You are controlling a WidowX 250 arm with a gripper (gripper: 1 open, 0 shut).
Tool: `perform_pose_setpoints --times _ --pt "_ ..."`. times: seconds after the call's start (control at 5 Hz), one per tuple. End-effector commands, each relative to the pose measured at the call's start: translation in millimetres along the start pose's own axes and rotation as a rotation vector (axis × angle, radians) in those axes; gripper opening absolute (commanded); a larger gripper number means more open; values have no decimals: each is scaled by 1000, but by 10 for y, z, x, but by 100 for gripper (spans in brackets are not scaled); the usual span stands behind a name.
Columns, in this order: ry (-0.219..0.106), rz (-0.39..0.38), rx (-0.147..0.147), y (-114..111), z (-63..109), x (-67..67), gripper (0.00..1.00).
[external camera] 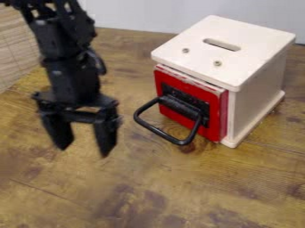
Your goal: Open the drawer
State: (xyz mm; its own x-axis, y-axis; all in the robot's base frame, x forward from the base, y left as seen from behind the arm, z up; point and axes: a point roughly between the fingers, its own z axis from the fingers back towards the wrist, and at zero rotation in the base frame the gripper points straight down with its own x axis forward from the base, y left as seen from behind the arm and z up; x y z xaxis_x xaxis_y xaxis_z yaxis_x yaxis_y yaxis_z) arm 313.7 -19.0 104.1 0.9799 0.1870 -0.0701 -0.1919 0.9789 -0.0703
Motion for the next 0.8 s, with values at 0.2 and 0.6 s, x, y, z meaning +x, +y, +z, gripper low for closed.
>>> perform_pose_setpoints --times 0.2,0.6 --pt "-150 230 -102 -255 103 486 100" --pt "-181 448 -151 -322 47 595 100"
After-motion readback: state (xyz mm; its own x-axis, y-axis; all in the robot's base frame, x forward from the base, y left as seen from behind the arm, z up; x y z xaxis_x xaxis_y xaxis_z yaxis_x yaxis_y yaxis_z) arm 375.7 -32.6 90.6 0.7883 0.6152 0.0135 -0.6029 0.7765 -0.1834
